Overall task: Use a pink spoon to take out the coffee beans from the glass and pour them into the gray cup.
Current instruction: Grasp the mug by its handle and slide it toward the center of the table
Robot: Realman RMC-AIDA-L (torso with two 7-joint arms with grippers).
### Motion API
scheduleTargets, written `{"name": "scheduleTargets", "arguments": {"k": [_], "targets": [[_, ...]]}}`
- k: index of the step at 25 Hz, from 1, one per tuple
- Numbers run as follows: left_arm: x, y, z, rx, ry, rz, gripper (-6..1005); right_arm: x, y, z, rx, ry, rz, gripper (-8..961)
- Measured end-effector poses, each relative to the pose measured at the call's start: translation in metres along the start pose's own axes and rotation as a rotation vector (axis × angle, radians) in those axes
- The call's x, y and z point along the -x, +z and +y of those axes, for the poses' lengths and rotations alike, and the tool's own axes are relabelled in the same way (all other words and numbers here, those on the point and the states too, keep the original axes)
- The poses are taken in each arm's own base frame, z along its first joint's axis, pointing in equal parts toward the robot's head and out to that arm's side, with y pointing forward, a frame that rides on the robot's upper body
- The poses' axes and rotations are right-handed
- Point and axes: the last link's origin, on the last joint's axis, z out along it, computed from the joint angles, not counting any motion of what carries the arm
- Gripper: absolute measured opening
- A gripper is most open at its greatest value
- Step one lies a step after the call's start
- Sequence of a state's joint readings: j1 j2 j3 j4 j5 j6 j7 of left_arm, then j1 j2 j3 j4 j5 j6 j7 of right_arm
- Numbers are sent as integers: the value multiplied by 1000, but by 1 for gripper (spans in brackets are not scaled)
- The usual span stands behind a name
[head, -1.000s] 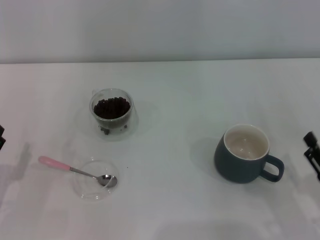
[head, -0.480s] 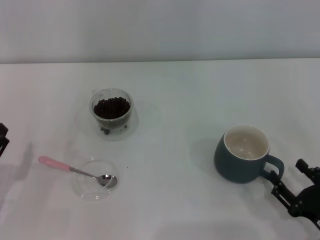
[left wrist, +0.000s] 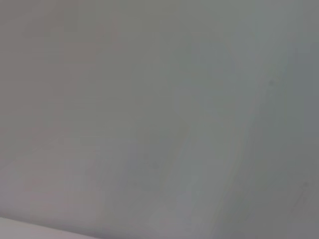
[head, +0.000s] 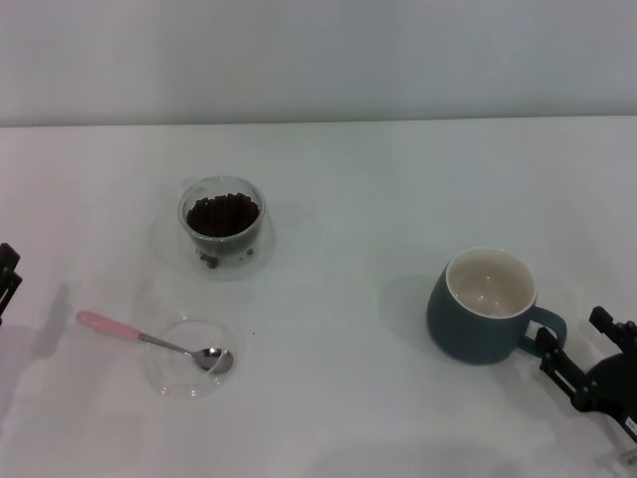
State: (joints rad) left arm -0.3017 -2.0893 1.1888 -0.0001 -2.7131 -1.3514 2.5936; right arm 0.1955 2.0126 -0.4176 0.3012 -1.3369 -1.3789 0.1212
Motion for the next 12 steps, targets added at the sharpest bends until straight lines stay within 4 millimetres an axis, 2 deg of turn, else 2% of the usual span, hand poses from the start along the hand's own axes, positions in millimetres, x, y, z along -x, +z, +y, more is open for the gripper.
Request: {"name": "scheduleTargets", "arguments": {"k": [5,12], "targets": [[0,1,2,12,3,-5,786,0,14,-6,-30,0,27,771],[0,3,3,20,5,-5,785,5,22,-9,-44,0,11,769]]}}
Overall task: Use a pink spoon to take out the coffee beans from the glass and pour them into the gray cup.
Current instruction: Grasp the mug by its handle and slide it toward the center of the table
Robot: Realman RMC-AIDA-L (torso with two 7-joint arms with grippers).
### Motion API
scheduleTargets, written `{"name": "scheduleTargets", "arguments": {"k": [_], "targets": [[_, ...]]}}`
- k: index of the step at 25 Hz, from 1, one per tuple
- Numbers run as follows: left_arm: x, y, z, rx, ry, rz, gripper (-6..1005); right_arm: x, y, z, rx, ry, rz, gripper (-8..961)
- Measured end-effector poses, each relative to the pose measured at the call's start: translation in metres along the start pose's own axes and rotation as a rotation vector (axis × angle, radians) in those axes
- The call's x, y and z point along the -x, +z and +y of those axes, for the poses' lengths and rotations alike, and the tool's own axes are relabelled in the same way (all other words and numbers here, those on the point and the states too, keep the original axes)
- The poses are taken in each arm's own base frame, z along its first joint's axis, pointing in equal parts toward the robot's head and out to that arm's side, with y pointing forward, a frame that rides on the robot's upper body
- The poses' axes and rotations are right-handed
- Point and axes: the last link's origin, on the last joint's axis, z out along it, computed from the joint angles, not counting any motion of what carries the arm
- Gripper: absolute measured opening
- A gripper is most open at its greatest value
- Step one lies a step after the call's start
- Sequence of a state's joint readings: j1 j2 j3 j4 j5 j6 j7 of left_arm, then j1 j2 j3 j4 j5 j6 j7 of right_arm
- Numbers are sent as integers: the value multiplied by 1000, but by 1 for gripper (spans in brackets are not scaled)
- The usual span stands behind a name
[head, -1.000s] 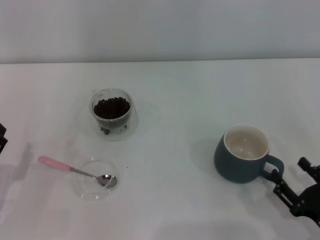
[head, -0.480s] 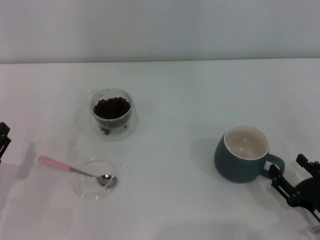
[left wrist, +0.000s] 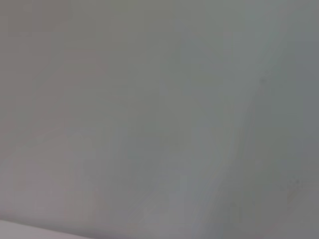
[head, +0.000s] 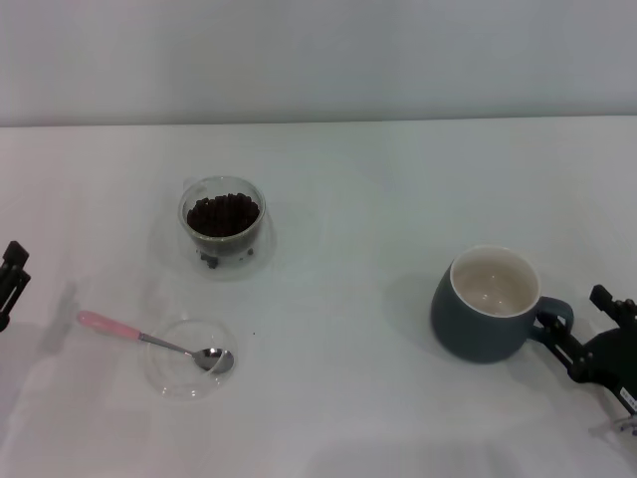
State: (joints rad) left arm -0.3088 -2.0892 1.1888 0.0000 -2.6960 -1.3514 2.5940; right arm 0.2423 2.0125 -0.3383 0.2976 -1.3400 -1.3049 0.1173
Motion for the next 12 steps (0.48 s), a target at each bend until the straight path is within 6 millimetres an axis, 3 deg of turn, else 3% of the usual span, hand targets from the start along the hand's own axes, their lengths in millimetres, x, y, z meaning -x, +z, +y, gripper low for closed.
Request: {"name": "scheduleTargets", "arguments": {"k": [4,10,12], "targets": [[0,1,0,2,0,1,785,2,4,3,20,-3,-3,768],[0,2,1,4,0,1,785,6,9,8,47,2,-23,639],[0,2,1,4,0,1,785,7,10,8,50,7,-26,557]]}}
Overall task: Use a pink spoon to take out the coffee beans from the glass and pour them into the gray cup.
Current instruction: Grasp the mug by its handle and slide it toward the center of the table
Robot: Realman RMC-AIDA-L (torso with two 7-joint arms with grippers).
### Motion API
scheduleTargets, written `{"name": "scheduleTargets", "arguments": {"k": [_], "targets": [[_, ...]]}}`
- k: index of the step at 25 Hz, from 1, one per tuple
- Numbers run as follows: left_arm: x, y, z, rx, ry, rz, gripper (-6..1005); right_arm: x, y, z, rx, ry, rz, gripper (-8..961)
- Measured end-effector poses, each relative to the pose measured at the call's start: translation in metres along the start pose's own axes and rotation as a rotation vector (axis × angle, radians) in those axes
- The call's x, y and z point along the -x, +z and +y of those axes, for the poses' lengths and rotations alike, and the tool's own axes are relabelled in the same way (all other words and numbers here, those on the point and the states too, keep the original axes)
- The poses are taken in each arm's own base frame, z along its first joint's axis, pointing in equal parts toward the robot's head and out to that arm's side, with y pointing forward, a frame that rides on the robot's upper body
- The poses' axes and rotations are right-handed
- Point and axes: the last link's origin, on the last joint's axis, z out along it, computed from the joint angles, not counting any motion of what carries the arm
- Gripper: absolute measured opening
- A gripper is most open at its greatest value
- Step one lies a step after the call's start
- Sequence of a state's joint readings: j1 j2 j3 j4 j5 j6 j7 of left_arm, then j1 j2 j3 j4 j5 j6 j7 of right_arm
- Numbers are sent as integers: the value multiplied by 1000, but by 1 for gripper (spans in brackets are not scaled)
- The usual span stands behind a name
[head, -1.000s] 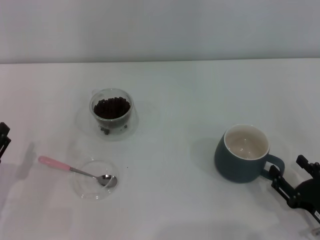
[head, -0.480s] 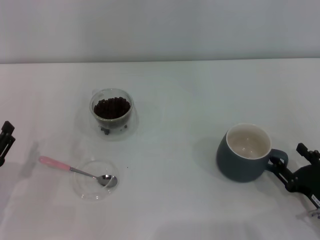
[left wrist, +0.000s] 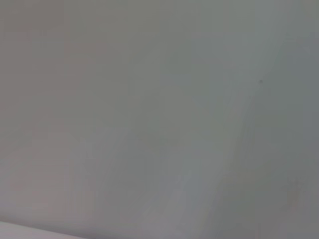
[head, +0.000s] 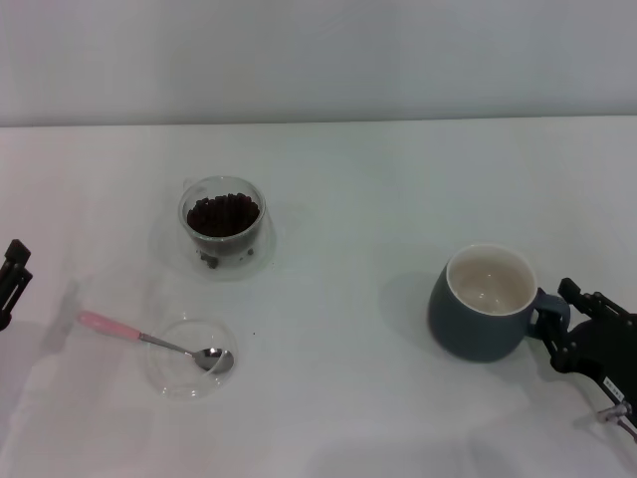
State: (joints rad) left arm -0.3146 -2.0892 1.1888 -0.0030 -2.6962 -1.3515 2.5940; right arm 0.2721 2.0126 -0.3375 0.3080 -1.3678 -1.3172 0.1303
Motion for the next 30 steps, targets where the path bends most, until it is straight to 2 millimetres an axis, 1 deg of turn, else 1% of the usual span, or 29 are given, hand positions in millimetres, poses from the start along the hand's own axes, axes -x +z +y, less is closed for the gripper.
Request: {"name": "scheduleTargets", "arguments": {"k": [3,8,11,17,21,26,30], "targets": [[0,0,0,0,0,0,785,1,1,0,3,5,-2,433],[-1,1,0,2,3,3,786,3,4,2,11,5,-10,274],[-2,4,1,7,3,3,786,5,8,7,40,4,-14,178],[-1,8,1,4,4,-11,785,10,21,24,139,48,-17,168],[0,8,1,3,3,-14,786,15,32,39,221,59,-19,141],[0,9,1,4,3,-13,786,17,48,55,277,59,14,108],[0,8,1,3,3,-14,786,18,59,62,290,52,44,55]]}}
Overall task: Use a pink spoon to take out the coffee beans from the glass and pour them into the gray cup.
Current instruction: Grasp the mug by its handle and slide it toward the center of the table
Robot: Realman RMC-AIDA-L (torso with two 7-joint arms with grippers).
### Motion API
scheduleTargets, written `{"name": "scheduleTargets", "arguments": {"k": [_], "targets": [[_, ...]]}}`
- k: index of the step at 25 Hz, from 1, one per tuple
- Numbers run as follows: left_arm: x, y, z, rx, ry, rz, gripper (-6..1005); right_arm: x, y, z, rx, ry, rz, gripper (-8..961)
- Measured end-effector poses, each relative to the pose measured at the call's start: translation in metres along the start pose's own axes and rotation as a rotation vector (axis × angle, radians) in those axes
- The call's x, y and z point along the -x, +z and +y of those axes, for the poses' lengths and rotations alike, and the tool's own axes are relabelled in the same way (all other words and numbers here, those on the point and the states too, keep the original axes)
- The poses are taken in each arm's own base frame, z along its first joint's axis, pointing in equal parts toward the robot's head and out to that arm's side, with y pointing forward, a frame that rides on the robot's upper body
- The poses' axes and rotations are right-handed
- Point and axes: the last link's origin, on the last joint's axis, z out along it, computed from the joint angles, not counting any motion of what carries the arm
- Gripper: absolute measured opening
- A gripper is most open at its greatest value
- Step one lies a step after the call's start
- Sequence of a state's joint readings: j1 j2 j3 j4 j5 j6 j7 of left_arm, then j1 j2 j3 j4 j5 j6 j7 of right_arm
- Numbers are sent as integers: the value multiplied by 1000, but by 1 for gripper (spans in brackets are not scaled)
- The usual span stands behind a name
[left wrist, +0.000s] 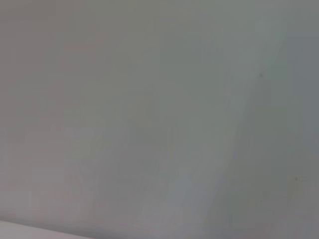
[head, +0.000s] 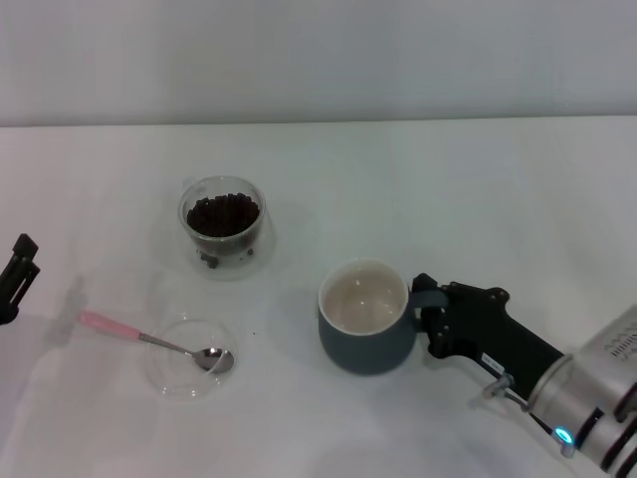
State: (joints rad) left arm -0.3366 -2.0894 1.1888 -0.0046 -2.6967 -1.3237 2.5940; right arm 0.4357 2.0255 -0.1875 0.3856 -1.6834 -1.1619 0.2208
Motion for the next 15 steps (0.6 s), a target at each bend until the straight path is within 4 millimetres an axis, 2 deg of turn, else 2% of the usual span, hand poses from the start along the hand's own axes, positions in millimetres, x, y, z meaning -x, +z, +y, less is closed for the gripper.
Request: {"name": "scheduleTargets", "arguments": {"k": [3,15], "targets": [[0,-1,0,-2,-1,-1,786,2,5,4,27,-16,6,10],[1,-3,-1,-6,-1,-3,786,-1,10,7,53,-49,42,8]]}}
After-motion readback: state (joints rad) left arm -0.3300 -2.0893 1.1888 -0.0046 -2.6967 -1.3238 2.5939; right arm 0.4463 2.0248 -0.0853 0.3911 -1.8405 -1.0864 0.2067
